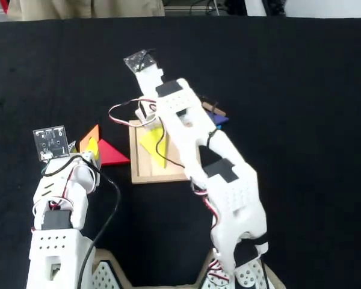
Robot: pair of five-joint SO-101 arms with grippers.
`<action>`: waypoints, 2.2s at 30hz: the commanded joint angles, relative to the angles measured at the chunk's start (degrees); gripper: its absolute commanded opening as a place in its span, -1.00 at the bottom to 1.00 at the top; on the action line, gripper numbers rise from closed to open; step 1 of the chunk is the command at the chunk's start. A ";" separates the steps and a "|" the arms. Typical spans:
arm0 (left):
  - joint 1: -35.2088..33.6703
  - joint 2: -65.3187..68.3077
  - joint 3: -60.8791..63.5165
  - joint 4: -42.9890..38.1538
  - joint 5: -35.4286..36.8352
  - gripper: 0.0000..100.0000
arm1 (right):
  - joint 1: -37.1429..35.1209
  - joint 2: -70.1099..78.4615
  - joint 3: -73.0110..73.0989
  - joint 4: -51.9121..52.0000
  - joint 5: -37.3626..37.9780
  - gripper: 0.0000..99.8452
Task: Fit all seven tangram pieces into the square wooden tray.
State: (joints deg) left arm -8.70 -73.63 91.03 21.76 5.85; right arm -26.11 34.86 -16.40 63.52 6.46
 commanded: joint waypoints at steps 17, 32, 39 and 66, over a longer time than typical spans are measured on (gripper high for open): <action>0.66 -0.70 -0.57 -1.32 -0.26 -0.69 | 5.10 -0.84 2.07 6.15 6.15 -0.98; 0.66 -0.70 -0.57 -1.41 -0.26 -0.69 | 7.38 -0.92 2.07 18.99 12.04 -0.98; 0.66 -0.70 -0.57 -1.41 -0.26 -0.69 | 7.38 -7.25 5.14 22.15 12.31 -0.98; 0.66 -0.70 -0.57 -1.41 -0.26 -0.69 | -1.32 -2.42 1.98 6.42 8.97 -0.98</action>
State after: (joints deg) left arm -8.70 -73.63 91.03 21.76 5.85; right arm -26.73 32.48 -9.80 67.30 15.78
